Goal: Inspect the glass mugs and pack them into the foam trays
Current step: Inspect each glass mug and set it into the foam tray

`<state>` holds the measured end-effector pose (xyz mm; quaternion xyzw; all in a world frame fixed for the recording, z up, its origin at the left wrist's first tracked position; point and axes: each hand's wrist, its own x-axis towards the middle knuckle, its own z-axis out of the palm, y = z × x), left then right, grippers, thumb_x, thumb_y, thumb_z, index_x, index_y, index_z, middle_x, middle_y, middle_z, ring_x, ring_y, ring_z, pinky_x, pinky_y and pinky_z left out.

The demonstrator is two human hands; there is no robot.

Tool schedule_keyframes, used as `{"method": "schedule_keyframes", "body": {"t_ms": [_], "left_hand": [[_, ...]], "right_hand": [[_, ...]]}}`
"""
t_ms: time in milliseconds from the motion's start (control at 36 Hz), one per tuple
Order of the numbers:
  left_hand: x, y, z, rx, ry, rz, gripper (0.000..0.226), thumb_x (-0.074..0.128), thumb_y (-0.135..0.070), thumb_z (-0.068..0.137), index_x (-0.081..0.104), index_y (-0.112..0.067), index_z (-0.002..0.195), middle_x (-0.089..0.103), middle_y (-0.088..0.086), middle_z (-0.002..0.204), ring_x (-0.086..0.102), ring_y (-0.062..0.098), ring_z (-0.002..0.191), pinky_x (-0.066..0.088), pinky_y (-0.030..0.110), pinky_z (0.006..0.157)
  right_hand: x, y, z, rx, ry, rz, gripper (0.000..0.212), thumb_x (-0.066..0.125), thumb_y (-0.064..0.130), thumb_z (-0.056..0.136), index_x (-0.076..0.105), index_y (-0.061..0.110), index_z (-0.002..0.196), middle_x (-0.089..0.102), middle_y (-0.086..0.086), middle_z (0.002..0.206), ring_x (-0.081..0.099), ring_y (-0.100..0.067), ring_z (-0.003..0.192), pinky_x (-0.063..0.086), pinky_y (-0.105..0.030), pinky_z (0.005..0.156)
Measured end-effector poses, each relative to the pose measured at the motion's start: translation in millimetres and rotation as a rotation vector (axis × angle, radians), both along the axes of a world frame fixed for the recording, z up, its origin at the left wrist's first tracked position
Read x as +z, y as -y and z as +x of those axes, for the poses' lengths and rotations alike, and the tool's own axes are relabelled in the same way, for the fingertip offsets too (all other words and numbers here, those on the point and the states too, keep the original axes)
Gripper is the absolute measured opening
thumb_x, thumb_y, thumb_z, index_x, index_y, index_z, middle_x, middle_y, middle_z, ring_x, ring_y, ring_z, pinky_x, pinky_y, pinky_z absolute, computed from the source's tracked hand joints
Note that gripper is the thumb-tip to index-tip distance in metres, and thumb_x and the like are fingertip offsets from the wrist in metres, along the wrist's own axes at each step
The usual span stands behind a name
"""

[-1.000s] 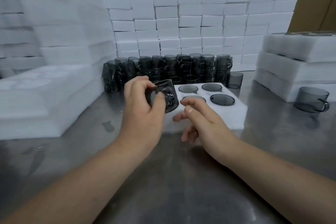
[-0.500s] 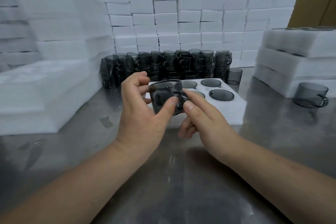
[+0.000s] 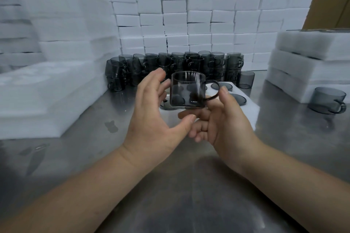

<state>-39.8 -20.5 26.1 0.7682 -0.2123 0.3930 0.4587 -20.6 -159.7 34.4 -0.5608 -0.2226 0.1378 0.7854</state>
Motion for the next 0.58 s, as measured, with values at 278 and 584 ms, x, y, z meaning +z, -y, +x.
{"method": "schedule_keyframes", "body": {"t_ms": [278,584], "left_hand": [[1.5,-1.6,-2.4,0.167,0.121,0.221,0.061,0.058,-0.033,0.076,0.049,-0.003,0.128,0.033,0.003,0.134,0.034,-0.004,0.121,0.029,0.013,0.106],[2.7,-5.0,-1.3,0.071,0.095,0.183,0.040,0.043,-0.030,0.090,0.037,-0.023,0.129,0.037,-0.007,0.131,0.034,-0.010,0.122,0.026,0.007,0.102]], "right_hand": [[-1.1,2.7,4.1,0.063,-0.156,0.102,0.069,0.027,0.065,0.074,0.060,0.006,0.092,0.065,-0.011,0.062,0.052,-0.017,0.041,0.037,-0.020,0.041],[-2.5,5.8,6.6,0.076,-0.245,0.059,0.076,0.016,0.068,0.086,0.060,0.006,0.096,0.064,-0.009,0.058,0.052,-0.017,0.040,0.037,-0.019,0.041]]}}
